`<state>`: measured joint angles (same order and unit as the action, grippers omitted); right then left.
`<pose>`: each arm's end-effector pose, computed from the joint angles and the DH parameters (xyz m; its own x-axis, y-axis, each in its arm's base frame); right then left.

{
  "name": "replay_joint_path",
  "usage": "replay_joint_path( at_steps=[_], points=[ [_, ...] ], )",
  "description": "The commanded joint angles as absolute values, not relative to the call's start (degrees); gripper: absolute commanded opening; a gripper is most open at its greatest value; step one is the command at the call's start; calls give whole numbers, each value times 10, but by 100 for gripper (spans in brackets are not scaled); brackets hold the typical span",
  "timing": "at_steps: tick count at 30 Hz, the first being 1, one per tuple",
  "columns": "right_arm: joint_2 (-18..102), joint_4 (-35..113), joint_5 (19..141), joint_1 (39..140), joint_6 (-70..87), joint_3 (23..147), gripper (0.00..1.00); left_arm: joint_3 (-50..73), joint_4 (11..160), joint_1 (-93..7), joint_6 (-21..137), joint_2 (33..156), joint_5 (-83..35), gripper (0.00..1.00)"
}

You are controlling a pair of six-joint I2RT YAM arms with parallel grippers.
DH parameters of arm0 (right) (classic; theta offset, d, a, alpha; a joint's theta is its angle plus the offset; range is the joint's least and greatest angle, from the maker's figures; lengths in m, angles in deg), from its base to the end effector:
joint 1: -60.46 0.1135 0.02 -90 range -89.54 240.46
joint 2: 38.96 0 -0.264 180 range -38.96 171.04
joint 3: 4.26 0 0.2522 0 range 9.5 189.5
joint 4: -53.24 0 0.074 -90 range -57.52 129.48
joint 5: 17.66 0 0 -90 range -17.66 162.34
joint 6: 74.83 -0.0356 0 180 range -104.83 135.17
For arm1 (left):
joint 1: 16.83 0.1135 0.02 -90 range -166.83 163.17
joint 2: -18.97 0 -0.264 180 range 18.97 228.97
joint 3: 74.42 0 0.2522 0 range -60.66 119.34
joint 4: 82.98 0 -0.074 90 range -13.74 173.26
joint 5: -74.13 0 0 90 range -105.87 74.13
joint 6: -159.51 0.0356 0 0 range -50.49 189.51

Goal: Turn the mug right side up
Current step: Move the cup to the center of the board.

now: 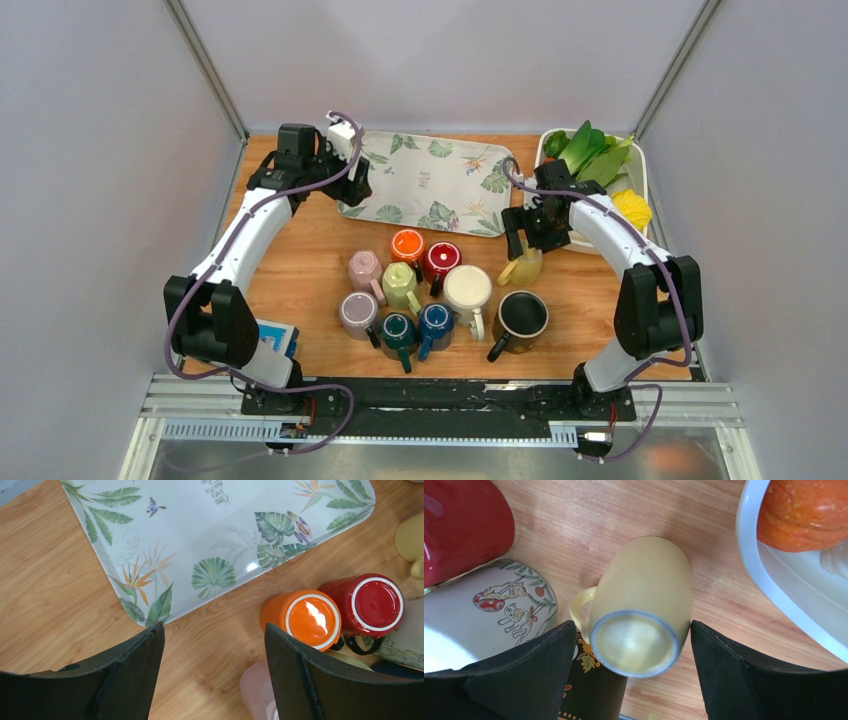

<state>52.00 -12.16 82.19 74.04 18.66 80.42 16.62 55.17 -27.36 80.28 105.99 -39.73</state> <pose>0.2993 0.0786 0.2463 -0.9038 -0.2800 -0.3236 -0.3393 0.9298 0.1430 0.3336 -0.0767 0.3295 -0.5024 0.2672 -0.8223 0.5854 0.8050 -0.0961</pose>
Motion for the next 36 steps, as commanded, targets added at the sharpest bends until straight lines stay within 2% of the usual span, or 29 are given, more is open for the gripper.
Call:
replay_joint_path(
  at_steps=[1,4,8,13,15,18,21,22,29,36],
  points=[
    [543,-121,825,739,165,836,86,170,559,-277,821,1030,-401,80],
    [568,-116,842,742,170,858,78,165,567,-277,826,1024,-400,80],
    [613,-115,861,756,194,917,53,168,568,-277,831,1022,-409,80],
    [658,-109,869,789,251,982,50,170,579,-277,825,1023,-412,80],
    [671,-105,862,809,299,990,56,169,580,-277,824,1022,-413,80],
    [677,-111,842,838,344,989,72,164,581,-277,824,1021,-414,80],
    [662,-107,827,847,336,988,97,159,583,-277,822,1021,-416,80],
    [656,-106,819,847,329,989,100,157,585,-278,817,1021,-416,80],
    [620,-106,742,847,256,982,100,160,592,-277,805,1033,-424,80],
    [627,-103,751,847,226,937,100,172,592,-279,793,1046,-428,80]
  ],
)
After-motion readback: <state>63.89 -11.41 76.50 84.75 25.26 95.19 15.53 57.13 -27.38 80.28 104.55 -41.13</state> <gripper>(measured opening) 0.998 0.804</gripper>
